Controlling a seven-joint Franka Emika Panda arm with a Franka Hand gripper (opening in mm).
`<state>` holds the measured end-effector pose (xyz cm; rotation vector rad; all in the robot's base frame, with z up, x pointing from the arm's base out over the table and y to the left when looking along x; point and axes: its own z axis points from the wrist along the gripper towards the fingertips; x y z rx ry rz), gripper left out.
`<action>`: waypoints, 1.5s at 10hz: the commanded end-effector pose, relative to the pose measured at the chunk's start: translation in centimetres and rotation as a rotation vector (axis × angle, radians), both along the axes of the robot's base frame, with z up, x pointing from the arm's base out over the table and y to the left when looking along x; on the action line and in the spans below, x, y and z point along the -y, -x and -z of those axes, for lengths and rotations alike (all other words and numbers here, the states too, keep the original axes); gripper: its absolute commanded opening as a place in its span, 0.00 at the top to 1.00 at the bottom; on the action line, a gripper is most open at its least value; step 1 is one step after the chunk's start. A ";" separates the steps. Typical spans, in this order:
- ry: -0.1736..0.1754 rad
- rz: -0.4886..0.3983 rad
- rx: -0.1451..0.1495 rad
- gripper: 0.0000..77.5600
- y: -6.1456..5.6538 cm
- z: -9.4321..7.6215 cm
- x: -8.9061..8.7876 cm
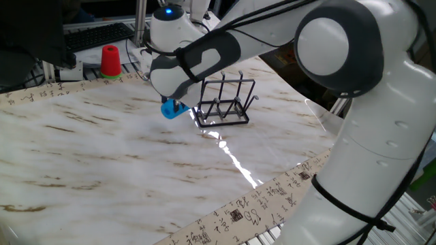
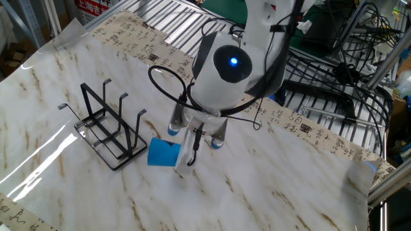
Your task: Put the cup on the cup rack
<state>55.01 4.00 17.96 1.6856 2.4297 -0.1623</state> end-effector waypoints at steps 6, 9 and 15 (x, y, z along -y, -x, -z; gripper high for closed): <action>-0.203 -0.114 -0.140 0.98 -0.6 -5.2 3.3; -0.268 -0.075 -0.137 0.98 -0.7 -5.9 4.0; -0.320 -0.016 -0.180 0.98 -1.1 -7.4 5.4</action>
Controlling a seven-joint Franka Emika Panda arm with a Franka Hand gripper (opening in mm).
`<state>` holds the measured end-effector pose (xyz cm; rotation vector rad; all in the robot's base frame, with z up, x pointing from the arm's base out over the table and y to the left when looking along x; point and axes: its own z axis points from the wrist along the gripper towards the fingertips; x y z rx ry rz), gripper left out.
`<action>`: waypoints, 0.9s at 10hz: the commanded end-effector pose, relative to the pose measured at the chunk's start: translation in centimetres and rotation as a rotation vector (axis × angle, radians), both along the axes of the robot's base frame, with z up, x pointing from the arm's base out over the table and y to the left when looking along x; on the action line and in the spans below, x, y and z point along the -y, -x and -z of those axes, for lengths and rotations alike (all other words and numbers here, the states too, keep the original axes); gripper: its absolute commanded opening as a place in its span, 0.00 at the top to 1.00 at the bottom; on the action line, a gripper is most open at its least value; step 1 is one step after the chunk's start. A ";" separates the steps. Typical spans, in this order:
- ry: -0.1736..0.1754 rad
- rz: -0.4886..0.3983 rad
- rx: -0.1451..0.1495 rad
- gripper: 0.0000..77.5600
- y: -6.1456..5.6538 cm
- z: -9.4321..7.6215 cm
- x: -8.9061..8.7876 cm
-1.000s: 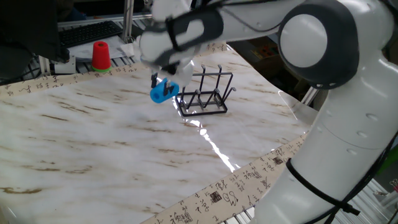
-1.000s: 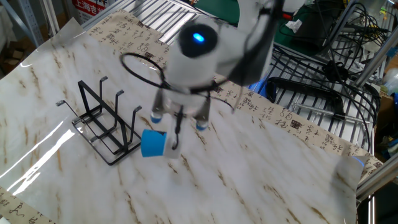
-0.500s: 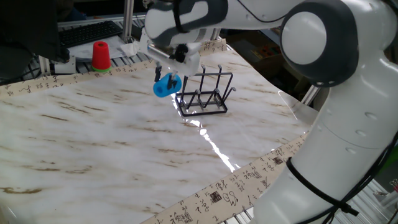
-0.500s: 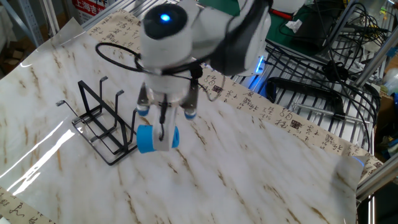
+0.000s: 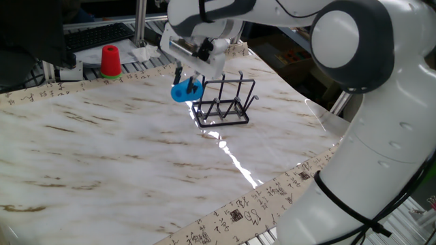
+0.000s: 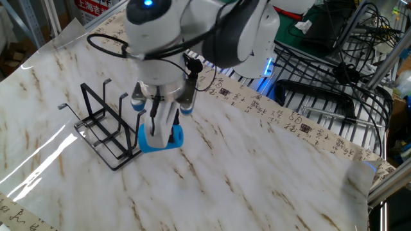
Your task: Put the cup on the cup rack
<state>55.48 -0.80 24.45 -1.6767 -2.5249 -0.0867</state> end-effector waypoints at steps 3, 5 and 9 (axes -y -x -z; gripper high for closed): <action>-0.066 0.001 -0.069 0.98 -0.8 -2.0 1.9; -0.073 -0.002 -0.081 0.98 -0.8 -2.1 2.0; -0.138 -0.002 -0.123 0.98 -0.4 -2.3 2.5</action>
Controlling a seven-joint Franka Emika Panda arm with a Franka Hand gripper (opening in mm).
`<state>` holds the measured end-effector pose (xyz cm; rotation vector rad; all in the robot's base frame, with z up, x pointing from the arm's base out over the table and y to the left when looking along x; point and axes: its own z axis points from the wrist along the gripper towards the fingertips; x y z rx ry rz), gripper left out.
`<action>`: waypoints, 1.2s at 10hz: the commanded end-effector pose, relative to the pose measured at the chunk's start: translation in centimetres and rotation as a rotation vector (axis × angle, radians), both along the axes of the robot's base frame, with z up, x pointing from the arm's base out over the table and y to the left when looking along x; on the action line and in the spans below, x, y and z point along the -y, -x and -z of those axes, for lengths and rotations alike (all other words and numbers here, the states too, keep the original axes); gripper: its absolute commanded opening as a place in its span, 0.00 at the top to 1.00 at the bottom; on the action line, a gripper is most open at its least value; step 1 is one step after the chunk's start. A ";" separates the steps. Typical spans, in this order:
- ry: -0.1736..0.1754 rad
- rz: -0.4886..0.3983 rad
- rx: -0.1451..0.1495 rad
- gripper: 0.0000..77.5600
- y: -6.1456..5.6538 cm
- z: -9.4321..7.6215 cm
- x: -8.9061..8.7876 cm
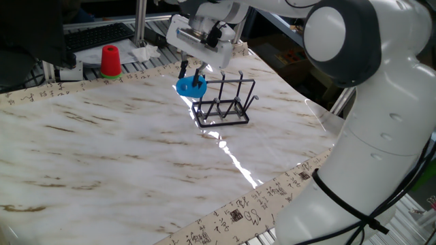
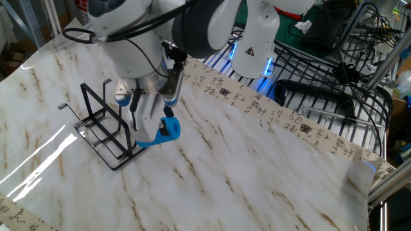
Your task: Put the cup on the cup rack
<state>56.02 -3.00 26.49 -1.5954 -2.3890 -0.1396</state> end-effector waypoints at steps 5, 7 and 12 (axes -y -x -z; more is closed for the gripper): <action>0.002 0.051 -0.039 0.98 0.6 -0.3 0.8; 0.010 0.064 -0.043 0.98 0.7 -0.4 0.9; -0.001 0.058 -0.042 0.98 1.1 -0.1 0.8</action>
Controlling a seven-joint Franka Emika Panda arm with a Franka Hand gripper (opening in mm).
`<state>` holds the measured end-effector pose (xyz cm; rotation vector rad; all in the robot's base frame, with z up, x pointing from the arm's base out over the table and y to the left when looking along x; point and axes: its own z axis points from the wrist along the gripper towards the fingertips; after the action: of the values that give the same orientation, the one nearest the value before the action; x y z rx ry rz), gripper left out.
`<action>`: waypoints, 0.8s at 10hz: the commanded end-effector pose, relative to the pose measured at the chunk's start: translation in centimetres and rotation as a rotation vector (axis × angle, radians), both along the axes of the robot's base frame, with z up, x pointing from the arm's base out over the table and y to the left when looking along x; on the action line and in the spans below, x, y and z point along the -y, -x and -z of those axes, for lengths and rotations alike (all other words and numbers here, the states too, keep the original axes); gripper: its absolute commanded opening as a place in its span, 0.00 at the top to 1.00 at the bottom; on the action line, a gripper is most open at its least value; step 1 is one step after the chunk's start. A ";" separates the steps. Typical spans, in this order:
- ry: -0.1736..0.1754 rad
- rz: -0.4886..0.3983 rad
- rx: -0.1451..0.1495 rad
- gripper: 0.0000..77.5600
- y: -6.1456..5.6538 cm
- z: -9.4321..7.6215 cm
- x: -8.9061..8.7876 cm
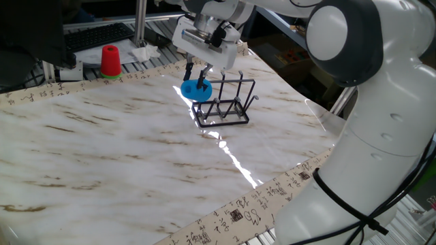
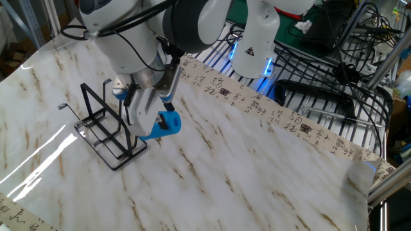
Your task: Put the cup on the cup rack
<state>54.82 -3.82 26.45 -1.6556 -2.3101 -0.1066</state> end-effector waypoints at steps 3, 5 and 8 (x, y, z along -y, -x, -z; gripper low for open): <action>-0.011 -0.007 0.006 0.98 -0.1 -0.1 0.0; -0.031 -0.003 0.010 0.98 -0.1 -0.1 0.0; -0.020 0.044 0.005 0.98 -0.1 -0.1 0.0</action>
<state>54.82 -3.81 26.44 -1.6648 -2.2940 -0.1407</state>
